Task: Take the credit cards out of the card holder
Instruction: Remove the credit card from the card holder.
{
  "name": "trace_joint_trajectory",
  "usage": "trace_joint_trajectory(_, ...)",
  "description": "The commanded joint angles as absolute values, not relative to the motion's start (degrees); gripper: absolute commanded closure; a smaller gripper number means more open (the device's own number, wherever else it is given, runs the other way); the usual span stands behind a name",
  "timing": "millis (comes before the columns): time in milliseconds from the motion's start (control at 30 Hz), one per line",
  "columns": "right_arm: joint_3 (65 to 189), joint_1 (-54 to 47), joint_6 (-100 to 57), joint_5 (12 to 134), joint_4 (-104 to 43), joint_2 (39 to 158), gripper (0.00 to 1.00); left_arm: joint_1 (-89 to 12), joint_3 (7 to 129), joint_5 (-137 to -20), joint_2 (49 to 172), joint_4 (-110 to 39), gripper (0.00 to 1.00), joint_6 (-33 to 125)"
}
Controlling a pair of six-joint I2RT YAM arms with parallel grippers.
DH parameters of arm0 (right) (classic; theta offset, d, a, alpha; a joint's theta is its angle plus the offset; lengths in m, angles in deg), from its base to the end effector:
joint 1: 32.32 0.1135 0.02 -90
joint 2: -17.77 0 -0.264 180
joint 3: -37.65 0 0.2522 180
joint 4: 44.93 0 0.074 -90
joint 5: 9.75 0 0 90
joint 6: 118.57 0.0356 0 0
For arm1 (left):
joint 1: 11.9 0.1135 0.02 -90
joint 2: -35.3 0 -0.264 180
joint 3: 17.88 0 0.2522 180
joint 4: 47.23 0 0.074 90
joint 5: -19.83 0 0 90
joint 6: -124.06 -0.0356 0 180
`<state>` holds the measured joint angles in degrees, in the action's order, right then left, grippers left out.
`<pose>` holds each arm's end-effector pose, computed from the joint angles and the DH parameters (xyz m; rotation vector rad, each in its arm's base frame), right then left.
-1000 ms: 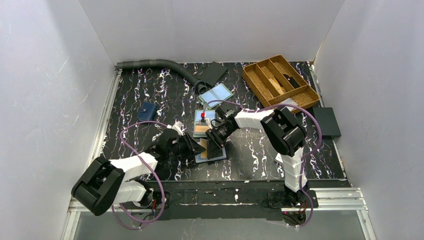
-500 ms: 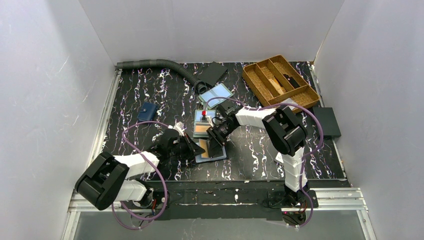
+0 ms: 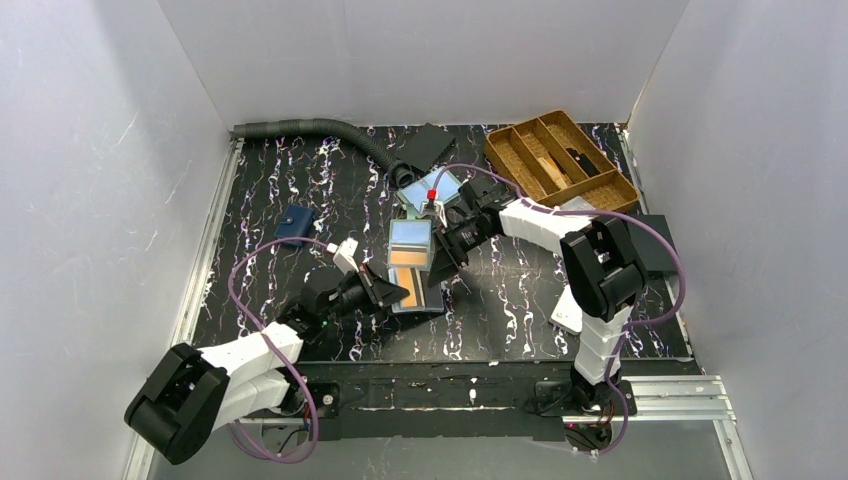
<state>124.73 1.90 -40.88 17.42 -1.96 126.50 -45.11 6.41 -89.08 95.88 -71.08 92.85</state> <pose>0.2946 0.2387 0.1889 -1.2925 2.1430 1.5928 0.1600 -0.1185 0.1710 -0.1822 2.0140 -1.3903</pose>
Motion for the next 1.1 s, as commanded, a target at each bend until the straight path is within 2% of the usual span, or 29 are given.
trace_joint_trajectory(0, 123.69, 2.14, -38.66, 11.60, -4.58, 124.07, 0.50, -44.86, 6.60, -91.67, 95.42, -80.26, 1.00, 92.24)
trace_joint_trajectory(400, 121.37, 1.51, -32.69, 8.45, -10.56, 122.95, 0.50, -44.86, 5.90, -93.07, 97.39, -89.44, 1.00, 94.15)
trace_joint_trajectory(633, 118.84, 1.48, -23.90, 4.98, -19.05, 122.45, 0.55, -44.86, 5.47, -93.66, 100.61, -92.68, 1.00, 95.12)
trace_joint_trajectory(667, 118.83, 1.50, -23.71, 4.77, -19.16, 122.53, 0.57, -44.86, 5.34, -93.59, 100.88, -93.01, 1.00, 95.14)
trace_joint_trajectory(767, 119.00, 1.52, -23.47, 4.04, -19.15, 123.01, 0.75, -44.86, 4.76, -92.73, 101.28, -93.63, 1.00, 95.32)
trace_joint_trajectory(867, 118.94, 1.52, -23.55, 3.92, -19.05, 123.34, 0.88, -44.87, 3.59, -91.18, 100.63, -93.63, 1.00, 95.48)
trace_joint_trajectory(967, 119.00, 1.52, -24.11, 3.91, -18.58, 123.72, 0.99, -44.90, 2.33, -89.86, 100.25, -93.61, 0.94, 96.28)
trace_joint_trajectory(1067, 119.13, 1.52, -25.14, 4.07, -17.69, 124.02, 0.99, -44.86, 1.57, -89.58, 100.46, -93.62, 0.80, 97.10)
